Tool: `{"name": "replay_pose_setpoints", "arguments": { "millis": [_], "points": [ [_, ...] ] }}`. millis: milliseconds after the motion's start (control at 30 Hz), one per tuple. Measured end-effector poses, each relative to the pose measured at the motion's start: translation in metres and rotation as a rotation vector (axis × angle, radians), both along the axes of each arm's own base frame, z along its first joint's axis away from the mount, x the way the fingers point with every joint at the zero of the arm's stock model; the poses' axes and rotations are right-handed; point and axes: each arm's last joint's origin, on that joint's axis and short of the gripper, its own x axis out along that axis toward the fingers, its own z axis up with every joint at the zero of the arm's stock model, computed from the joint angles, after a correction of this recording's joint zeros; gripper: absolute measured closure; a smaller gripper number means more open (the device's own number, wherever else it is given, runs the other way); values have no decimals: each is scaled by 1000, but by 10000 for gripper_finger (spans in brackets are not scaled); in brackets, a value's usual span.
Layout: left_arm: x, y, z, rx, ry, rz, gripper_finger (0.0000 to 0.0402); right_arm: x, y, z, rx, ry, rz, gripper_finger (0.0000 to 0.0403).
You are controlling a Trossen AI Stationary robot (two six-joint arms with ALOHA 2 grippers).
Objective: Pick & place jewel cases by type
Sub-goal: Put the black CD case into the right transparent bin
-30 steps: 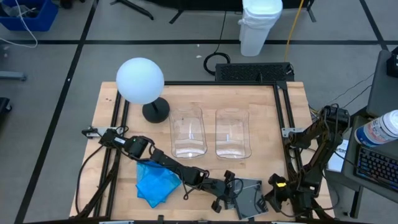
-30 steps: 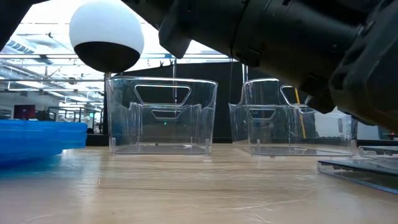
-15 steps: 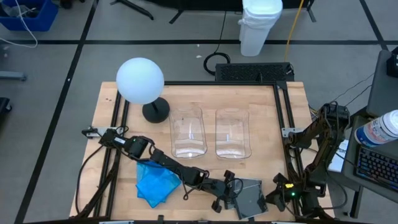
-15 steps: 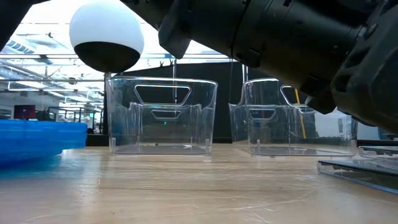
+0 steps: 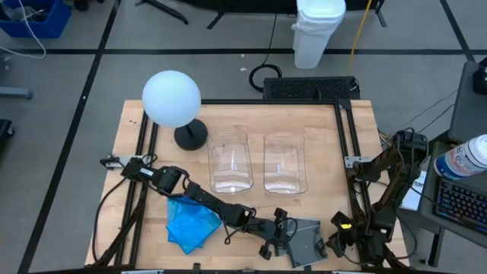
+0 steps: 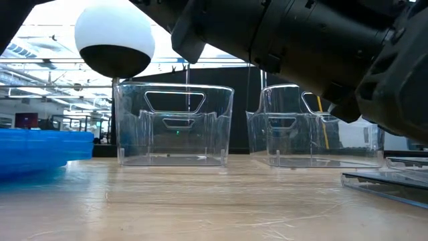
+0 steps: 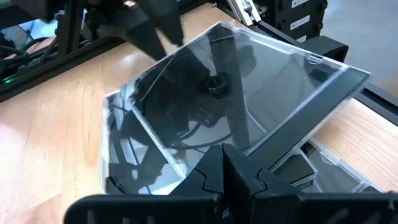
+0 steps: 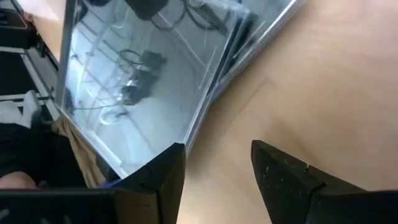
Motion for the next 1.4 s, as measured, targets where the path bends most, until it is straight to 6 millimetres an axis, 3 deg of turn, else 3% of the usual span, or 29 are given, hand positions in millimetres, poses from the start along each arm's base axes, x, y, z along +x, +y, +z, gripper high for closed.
{"name": "replay_pose_setpoints", "arguments": {
  "millis": [233, 700, 1133, 1400],
  "points": [
    [2, 3, 0, -4, -6, 15, 382, 3, 13, -11, 56, -35, -2, 229],
    [2, 4, 0, -10, -4, 9, 395, 8, 12, -12, -4, -143, -9, 231],
    [2, 3, 0, -12, -9, 8, 374, 8, 12, -12, -29, -159, 25, 309],
    [2, 2, 2, 32, -27, -18, 389, 8, 12, -8, -31, -176, 44, 315]
  ]
}}
